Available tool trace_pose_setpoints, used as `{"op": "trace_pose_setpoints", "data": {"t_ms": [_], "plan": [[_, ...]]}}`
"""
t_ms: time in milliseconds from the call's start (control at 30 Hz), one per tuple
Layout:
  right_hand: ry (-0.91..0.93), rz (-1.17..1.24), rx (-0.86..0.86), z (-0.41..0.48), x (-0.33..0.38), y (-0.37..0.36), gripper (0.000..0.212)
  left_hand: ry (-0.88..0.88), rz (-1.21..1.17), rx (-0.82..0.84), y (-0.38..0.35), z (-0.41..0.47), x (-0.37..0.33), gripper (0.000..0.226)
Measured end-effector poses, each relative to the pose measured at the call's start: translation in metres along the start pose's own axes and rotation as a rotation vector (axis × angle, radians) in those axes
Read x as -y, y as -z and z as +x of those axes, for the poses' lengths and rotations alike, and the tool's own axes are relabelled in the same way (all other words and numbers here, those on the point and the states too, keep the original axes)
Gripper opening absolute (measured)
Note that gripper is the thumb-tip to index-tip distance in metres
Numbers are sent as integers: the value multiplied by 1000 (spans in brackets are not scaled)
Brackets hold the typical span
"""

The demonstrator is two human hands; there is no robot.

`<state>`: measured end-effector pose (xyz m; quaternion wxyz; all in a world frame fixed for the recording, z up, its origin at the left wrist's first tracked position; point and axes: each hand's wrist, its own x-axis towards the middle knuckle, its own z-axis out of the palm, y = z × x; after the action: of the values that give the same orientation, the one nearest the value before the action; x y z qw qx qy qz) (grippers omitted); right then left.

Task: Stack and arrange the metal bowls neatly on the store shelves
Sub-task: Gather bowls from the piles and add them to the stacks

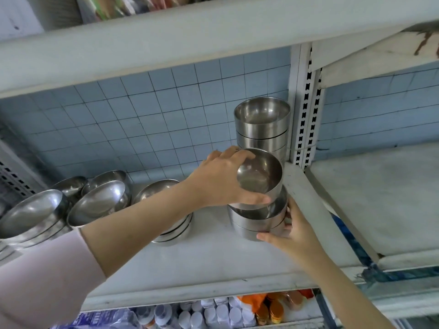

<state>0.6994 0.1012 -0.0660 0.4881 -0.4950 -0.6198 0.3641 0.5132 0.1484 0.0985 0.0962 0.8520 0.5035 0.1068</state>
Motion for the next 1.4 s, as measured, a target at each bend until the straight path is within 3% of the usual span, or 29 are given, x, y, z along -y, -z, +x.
{"op": "trace_pose_setpoints", "data": {"t_ms": [200,400,600,700,833,933,1100,1300,1400], "plan": [[-63,38,-15,-13,-8,0,125,-31,14,119,-13,-2,-3,104],[-34,64,2,-11,-1,2,106,-13,4,212,-19,6,-1,111],[-39,36,27,-15,3,2,102,-51,-16,240,-18,-1,1,112],[-46,102,83,-13,11,9,110,-26,-161,320,-11,-5,6,128],[-75,124,-2,-7,31,32,94,208,-480,186,-35,-29,20,138],[-37,105,59,-2,37,43,83,311,-701,225,-68,-46,26,130],[-28,92,79,4,26,46,94,303,-662,51,-93,-41,29,87],[-71,49,154,14,31,63,79,301,-635,18,-101,-30,24,80],[-83,-55,179,15,49,72,86,231,-536,72,-90,-33,23,88]]}}
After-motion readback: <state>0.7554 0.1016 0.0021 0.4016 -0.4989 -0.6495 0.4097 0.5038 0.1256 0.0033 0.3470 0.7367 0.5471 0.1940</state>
